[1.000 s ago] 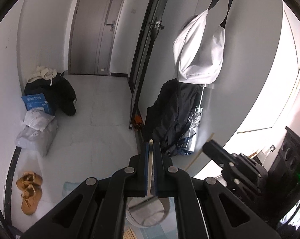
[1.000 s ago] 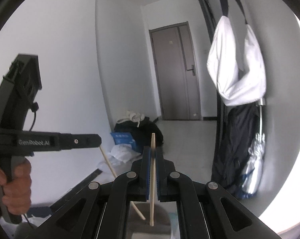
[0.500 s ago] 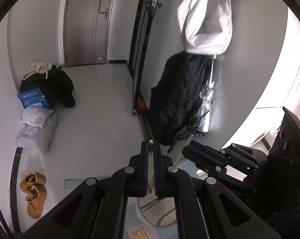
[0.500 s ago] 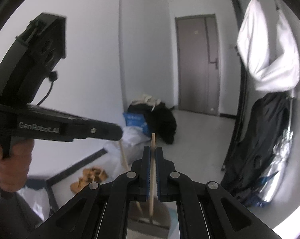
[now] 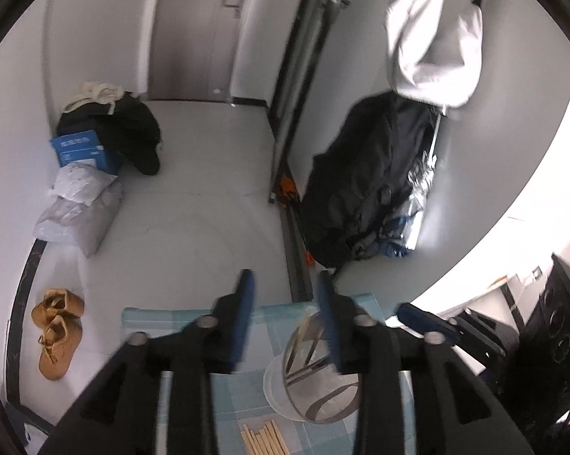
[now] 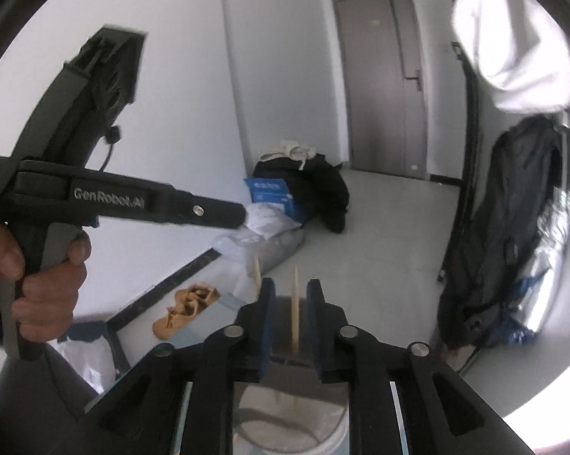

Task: Organize utensils
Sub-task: 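Lower the chopstick into a holder compartment and open the right gripper, then move the open right gripper back to the chopstick pile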

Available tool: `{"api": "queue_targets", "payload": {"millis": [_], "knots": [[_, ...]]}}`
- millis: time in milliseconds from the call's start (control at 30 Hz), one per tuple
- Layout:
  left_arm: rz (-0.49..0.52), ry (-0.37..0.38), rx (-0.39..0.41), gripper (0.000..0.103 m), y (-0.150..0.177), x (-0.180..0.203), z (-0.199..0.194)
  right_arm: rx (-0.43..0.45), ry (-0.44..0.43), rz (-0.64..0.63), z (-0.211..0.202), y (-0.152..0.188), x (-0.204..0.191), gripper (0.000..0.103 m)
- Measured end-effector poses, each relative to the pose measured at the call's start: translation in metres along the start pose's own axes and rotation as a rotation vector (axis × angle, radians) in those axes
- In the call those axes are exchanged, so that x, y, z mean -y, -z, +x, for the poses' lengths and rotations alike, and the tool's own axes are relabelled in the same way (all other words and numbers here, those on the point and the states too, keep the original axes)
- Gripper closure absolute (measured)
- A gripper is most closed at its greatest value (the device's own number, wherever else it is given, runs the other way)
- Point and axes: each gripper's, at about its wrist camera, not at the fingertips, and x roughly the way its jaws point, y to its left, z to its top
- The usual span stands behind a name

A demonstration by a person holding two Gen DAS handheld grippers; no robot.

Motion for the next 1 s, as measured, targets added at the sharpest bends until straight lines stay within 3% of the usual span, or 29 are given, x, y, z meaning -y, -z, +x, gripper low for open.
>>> {"api": "queue_targets", "payload": {"millis": [67,200,300,367,433,567,700,767,1000], "knots": [[-0.016,-0.025,0.024,0.057,0.003,-0.002,-0.011,0.011,0.012,0.023,-0.011,0.003,-0.001,0.069],[-0.027,-0.064,0.061,0.052,0.012,-0.004,-0.025,0.045,0.043,0.070,-0.034,0.007,-0.005,0.059],[-0.032,-0.101,0.090,0.042,0.020,-0.001,-0.036,0.076,0.057,0.104,-0.051,0.006,-0.010,0.051],[-0.032,-0.126,0.111,0.037,0.025,0.002,-0.042,0.099,0.073,0.115,-0.062,0.006,-0.017,0.037],[-0.038,-0.148,0.129,0.032,0.031,0.004,-0.049,0.126,0.084,0.124,-0.075,0.008,-0.026,0.034],[-0.022,-0.166,0.146,0.031,0.049,0.009,-0.059,0.156,0.119,0.135,-0.091,0.013,-0.040,0.021],[-0.030,-0.191,0.173,0.029,0.067,0.009,-0.067,0.172,0.154,0.129,-0.103,0.022,-0.053,0.019],[-0.040,-0.216,0.188,0.021,0.074,0.009,-0.068,0.170,0.166,0.129,-0.105,0.025,-0.057,0.018],[-0.031,-0.263,0.228,0.011,0.099,0.007,-0.071,0.177,0.206,0.126,-0.112,0.046,-0.069,0.012]]}}
